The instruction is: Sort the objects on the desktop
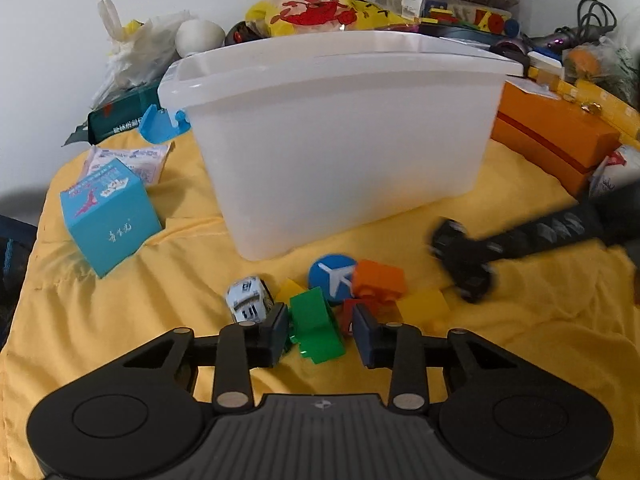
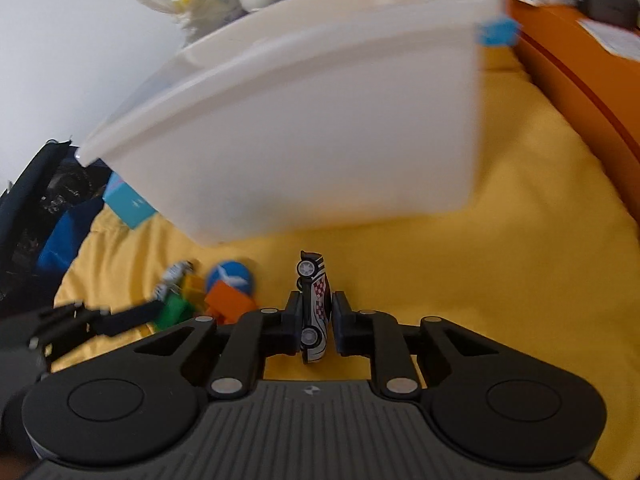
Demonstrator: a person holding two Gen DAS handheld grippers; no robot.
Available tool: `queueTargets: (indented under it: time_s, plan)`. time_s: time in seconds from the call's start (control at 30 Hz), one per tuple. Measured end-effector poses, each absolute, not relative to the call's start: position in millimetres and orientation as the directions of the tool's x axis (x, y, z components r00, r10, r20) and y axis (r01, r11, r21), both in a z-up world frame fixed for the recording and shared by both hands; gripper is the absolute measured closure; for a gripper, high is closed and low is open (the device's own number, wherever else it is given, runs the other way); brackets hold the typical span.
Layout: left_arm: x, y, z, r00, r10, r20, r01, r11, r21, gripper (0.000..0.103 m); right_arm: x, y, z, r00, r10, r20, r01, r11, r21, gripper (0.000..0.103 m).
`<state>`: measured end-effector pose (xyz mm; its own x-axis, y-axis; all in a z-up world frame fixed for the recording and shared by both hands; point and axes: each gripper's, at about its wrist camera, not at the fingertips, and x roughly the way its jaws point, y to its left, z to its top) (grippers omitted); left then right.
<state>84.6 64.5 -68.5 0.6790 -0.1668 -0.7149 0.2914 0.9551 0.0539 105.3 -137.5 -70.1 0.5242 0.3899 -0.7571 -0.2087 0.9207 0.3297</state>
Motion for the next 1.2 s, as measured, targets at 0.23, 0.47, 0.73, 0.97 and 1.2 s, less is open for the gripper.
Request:
queueTargets:
  time_s: [0.23,0.47,0.73,0.97,1.2]
  plan:
    - [66.7,41.3,-63.8,0.677,-0.136,-0.723,0.394,0.897,0.2,0.075,78.4,-117.9,-60.3,0.673,0.149,-0.725,-0.391,0.903,-0.177,0.085]
    - [17.9,26.6,-65.6,0.656,-0.165,-0.737,0.493,0.833,0.252,0.074,49.6,-103.7,-75.3,0.671,0.151,-0.726,-0.528,0.785,-0.325,0.073]
    - [-3.0,11.3,-64.4,0.617,-0.263,-0.742,0.559,0.81,0.178,0.06,45.2,-124.2,-59.8,0.637,0.278,-0.719,-0.499,0.86,-0.11,0.063]
    - [-20.5,23.9,-57.2,0.641,-0.27,-0.719,0.48,0.872,0.1,0.06,61.0,-117.0,-43.5,0.57,0.483,-0.665,-0.588,0.805,0.08,0.062]
    - [-20.4,28.6,-58.7,0.632,-0.242,-0.736,0.44,0.894,0.085,0.06,51.6,-74.5,-66.4,0.498,0.499,-0.709,-0.787,0.603,-0.13,0.077]
